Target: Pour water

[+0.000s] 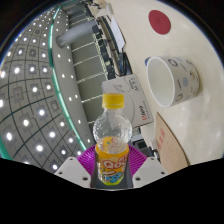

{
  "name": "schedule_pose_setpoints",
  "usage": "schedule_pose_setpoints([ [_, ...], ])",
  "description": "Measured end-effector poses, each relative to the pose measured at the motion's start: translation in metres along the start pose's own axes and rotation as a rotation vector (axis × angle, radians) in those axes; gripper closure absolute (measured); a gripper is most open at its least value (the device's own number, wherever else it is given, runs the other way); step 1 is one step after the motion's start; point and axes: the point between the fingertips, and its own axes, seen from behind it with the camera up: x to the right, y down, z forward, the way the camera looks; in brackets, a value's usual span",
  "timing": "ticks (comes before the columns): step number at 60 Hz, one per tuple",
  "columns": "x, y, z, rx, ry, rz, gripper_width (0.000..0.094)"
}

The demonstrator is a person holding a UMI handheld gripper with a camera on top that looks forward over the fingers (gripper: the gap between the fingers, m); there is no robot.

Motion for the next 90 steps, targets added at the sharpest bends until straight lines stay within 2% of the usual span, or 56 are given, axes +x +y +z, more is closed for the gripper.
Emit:
schedule_pose_setpoints([
  [9,0.025,-0.012,0.017,0.023,-0.018,0.189,0.052],
  [10,0.022,-0.011,0.002,0.024,-0.007,0.198,0.0524],
  [22,0.031,-0.013,0.012,0.005,0.022,0.169,0.0522],
  [28,0.014,-0.007,0.003,-0.022,0.043,0.052,0.0522],
  [39,-0.024,-0.018,-0.005,-0.058,0.115,-0.46,0.0521],
  [49,-0.078,-0.067,-0.019,-0.021,0.167,-0.977,0.0521],
  [57,-0.104,-0.134,-0.03,0.034,0.241,-1.355,0.0521],
  [64,-0.1,-0.199,-0.041,0.046,0.328,-1.606,0.0521],
  [75,-0.043,-0.268,-0.052,-0.048,0.435,-1.837,0.052],
  [90,0.037,-0.299,-0.066,-0.189,0.468,-1.821,0.0519],
])
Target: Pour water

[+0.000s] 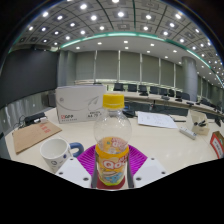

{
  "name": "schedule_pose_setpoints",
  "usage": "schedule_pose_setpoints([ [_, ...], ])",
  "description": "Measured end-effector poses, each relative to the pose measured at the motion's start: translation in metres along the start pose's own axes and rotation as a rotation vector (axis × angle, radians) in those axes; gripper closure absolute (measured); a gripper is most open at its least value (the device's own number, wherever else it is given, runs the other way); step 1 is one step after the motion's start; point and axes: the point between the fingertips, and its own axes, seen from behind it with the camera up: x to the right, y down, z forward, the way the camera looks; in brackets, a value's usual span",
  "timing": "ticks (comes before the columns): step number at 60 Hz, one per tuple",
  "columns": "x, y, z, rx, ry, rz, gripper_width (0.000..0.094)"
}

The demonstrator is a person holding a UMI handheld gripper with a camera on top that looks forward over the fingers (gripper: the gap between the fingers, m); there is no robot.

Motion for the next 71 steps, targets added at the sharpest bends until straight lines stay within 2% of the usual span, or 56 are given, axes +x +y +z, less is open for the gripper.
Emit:
schedule_pose_setpoints([
  [2,0.0,0.01,0.001,-0.014,-0.003,-0.002,0.0514],
  [4,0.0,0.007,0.0,0.021,-0.007,0.008,0.052],
  [10,0.001,0.009,-0.001,0.031,-0.012,0.033,0.0504],
  [16,0.001,0.009,-0.002,0.021,-0.017,0.036,0.0416],
  [19,0.0,0.014,-0.002,-0.012,-0.017,0.037,0.0314],
  [23,-0.001,0.014,-0.013,-0.059,-0.005,0.04,0.0064],
  [28,0.0,0.014,-0.025,-0.123,0.021,0.039,0.0078],
  [49,-0.045,-0.051,-0.161,-0.237,0.157,0.022,0.0076],
  [56,-0.059,-0.069,-0.195,-0.236,0.205,0.001,0.0075],
  [65,-0.08,-0.088,-0.221,-0.203,0.209,0.004,0.0079],
  [71,-0.088,-0.094,-0.235,-0.212,0.222,0.034,0.008],
])
